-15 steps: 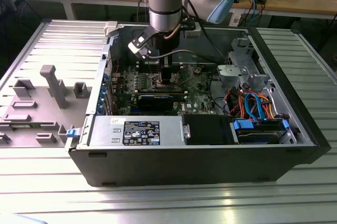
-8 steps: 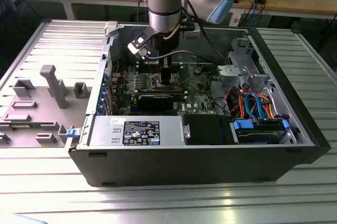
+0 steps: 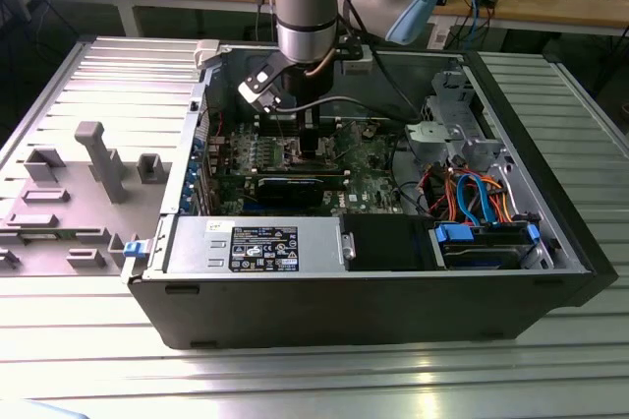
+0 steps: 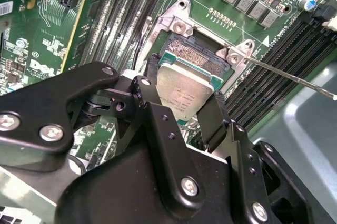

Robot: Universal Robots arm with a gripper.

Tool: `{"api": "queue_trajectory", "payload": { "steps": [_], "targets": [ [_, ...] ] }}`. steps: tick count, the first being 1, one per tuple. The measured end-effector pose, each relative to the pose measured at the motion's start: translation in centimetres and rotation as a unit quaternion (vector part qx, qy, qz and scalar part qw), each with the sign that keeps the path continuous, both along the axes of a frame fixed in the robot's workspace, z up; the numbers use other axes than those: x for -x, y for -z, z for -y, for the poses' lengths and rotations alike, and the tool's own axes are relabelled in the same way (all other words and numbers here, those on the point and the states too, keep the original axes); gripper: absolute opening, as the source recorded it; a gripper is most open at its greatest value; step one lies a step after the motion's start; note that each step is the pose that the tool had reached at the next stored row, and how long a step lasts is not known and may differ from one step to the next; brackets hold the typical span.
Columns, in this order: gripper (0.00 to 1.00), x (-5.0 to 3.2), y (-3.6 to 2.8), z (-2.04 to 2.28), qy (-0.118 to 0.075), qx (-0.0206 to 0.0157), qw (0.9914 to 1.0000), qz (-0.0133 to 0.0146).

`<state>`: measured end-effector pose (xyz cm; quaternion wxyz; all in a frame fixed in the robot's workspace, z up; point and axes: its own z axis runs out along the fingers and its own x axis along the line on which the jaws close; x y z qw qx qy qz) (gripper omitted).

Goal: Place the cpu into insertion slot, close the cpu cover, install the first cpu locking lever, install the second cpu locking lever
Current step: 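Place the cpu into insertion slot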

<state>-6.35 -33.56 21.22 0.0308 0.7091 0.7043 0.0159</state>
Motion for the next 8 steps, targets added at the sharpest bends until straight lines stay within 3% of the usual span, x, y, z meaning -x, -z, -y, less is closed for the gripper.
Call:
{"api": "queue_trajectory", "payload": {
  "steps": [8],
  "targets": [
    [0.55,0.22,0.46,-0.02,-0.001,0.0001,1.00000,0.0000]
  ]
}}
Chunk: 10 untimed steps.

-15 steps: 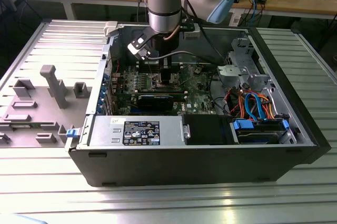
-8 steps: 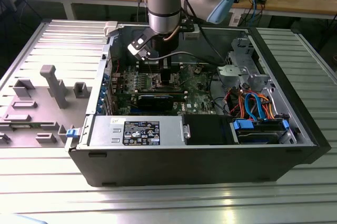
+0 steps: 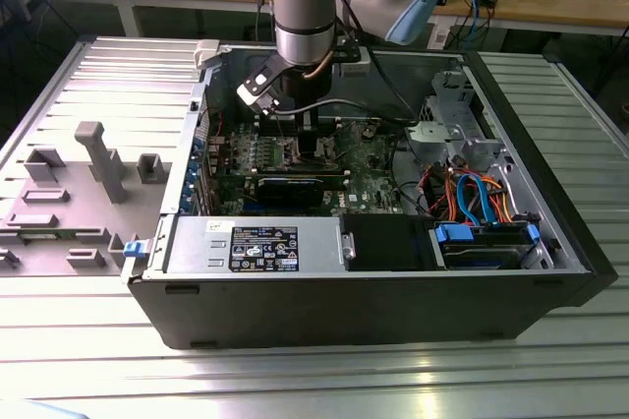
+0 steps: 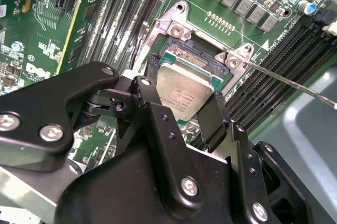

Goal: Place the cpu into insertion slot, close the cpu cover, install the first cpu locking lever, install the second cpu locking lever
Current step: 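Place the cpu into insertion slot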

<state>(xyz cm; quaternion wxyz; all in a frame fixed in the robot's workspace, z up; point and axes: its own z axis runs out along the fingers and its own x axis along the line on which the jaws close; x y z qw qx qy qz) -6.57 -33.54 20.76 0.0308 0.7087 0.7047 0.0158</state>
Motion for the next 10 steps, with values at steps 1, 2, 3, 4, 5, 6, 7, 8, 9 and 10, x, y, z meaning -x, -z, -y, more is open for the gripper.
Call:
{"api": "queue_trajectory", "payload": {
  "steps": [1,2,3,4,5,6,7,8,9,10],
  "targets": [
    [0.55,0.03,0.06,0.00,0.000,0.0001,1.00000,0.0000],
    [0.55,0.07,0.16,0.00,0.000,0.0002,1.00000,0.0000],
    [0.55,0.12,0.23,0.00,0.000,0.0003,1.00000,0.0000],
    [0.55,0.16,0.30,0.00,0.000,0.0003,1.00000,0.0000],
    [0.55,0.17,0.40,0.00,0.000,0.0003,1.00000,0.0000],
    [0.55,0.17,0.48,0.00,0.000,0.0005,1.00000,0.0000],
    [0.55,0.18,0.52,0.00,0.000,0.0006,1.00000,0.0000],
    [0.55,0.18,0.57,0.00,0.000,0.0007,1.00000,0.0000],
    [0.55,0.18,0.61,0.00,0.000,0.0007,1.00000,0.0000],
    [0.55,0.18,0.67,0.00,0.000,0.0006,1.00000,0.0000]
  ]
}}
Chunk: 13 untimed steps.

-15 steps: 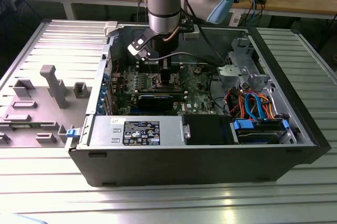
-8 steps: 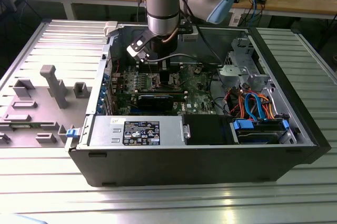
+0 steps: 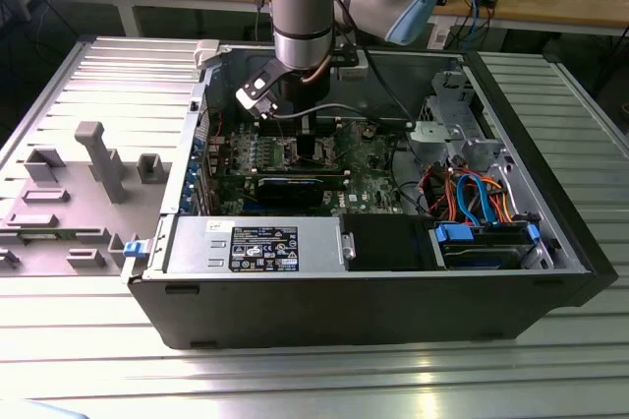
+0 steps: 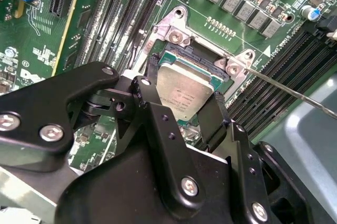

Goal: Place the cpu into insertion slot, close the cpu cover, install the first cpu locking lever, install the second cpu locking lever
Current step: 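Place the cpu into insertion slot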

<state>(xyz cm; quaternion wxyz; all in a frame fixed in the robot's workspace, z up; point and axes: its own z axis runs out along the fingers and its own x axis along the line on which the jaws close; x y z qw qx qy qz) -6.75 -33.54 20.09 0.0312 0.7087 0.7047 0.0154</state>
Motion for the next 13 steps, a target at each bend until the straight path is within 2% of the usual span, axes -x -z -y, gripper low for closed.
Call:
{"api": "queue_trajectory", "payload": {
  "steps": [13],
  "targets": [
    [0.55,0.00,0.15,0.00,0.000,0.0000,1.00000,0.0000]
  ]
}}
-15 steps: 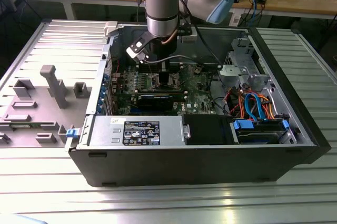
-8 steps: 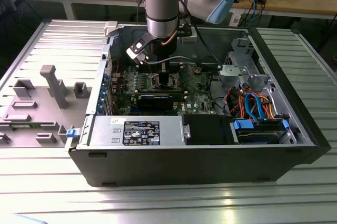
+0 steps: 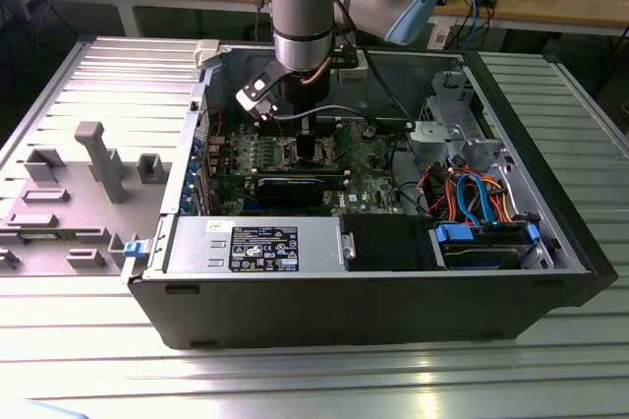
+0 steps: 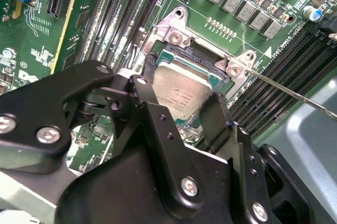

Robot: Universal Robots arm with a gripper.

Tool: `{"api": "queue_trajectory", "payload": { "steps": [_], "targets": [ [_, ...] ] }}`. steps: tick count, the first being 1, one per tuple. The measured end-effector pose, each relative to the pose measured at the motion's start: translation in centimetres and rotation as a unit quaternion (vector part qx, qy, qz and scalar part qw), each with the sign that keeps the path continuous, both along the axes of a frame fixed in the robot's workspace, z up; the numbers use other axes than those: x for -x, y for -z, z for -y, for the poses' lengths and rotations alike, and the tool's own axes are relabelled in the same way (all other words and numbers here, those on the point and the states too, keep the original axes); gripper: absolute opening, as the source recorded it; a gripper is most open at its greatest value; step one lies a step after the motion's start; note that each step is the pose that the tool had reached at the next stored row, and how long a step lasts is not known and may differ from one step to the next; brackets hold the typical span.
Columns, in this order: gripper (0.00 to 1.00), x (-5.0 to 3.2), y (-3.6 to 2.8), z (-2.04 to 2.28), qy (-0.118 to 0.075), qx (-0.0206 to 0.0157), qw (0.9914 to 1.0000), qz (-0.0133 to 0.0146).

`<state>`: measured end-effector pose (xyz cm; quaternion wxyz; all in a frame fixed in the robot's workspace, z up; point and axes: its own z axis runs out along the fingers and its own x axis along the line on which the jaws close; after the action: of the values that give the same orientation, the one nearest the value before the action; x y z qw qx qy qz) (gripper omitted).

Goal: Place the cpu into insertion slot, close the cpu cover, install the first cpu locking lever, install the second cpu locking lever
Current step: 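Place the cpu into insertion slot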

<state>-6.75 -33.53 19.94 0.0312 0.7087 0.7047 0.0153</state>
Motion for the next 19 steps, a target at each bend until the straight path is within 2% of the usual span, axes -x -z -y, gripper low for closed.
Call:
{"api": "queue_trajectory", "payload": {
  "steps": [1,8,13,19],
  "targets": [
    [0.62,0.00,0.00,0.00,0.000,0.0000,1.00000,0.0000],
    [0.62,0.00,-0.05,0.00,0.000,0.0000,1.00000,0.0001],
    [0.62,0.00,-1.03,0.00,0.000,0.0000,1.00000,0.0000],
    [0.62,-0.12,-1.10,-0.02,0.000,-0.0004,1.00000,-0.0010]
  ]
}}
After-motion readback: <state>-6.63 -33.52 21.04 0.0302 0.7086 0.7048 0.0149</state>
